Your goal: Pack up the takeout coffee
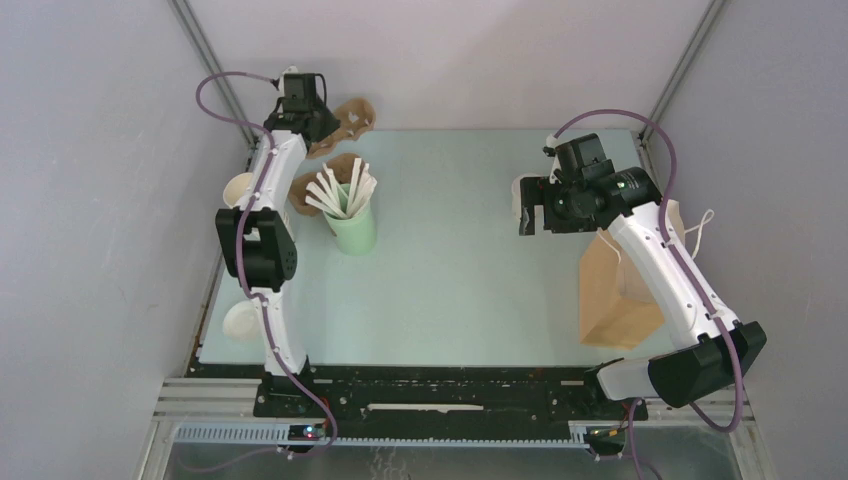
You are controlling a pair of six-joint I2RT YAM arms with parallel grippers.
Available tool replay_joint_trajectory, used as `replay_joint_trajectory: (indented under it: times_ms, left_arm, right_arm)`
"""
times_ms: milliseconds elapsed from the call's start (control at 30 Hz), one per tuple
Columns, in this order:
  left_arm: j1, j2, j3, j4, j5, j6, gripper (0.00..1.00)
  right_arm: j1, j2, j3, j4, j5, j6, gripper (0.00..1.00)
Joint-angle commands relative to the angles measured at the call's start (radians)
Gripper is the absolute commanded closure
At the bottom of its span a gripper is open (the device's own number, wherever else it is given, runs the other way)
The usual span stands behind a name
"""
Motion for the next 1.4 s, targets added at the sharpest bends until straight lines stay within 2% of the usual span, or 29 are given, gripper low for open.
replay_joint_trajectory:
  times_ms: [0, 133, 267, 467, 667, 900, 1133, 1233, 1367]
  left_arm:
    - [-0.007, -0.087, 0.138, 0.077, 0.096, -0.017, 1.0]
    - [-0.033, -0.14, 0.215, 0.055, 0.148, -0.025, 1.0]
    - [-0.079, -0.24, 0.197, 0.044, 0.244, -0.024, 1.0]
    - [-0.201, -0.461, -0.011, 0.042, 0.368, 0.012, 0.99]
    - [-0.346, -0.682, -0.253, 0.058, 0.44, 0.078, 0.98]
    - [-0.494, -0.832, -0.442, 0.114, 0.519, 0.101, 0.97]
    - [-0.516, -0.896, -0.533, 0.12, 0.568, 0.118, 0.97]
    - [-0.516, -0.917, -0.545, 0.115, 0.635, 0.154, 0.96]
    - [-0.516, -0.956, -0.58, 0.121, 0.73, 0.19, 0.96]
  right_arm:
    - [0.017, -0.037, 0.041, 0.014, 0.0, -0.011, 0.01]
    - [0.037, -0.055, 0.057, 0.016, -0.007, -0.017, 0.0]
    - [0.067, -0.09, 0.081, 0.016, -0.008, -0.018, 0.0]
    - [0.075, -0.16, 0.14, -0.005, -0.009, 0.006, 0.0]
    - [0.066, -0.251, 0.279, -0.073, 0.005, 0.055, 0.0]
    - [-0.014, -0.372, 0.376, -0.175, 0.078, 0.082, 0.0]
    - [-0.028, -0.412, 0.435, -0.294, 0.188, 0.112, 0.0]
    - [-0.032, -0.406, 0.432, -0.345, 0.27, 0.159, 0.0]
    - [-0.049, -0.38, 0.406, -0.344, 0.291, 0.181, 0.0]
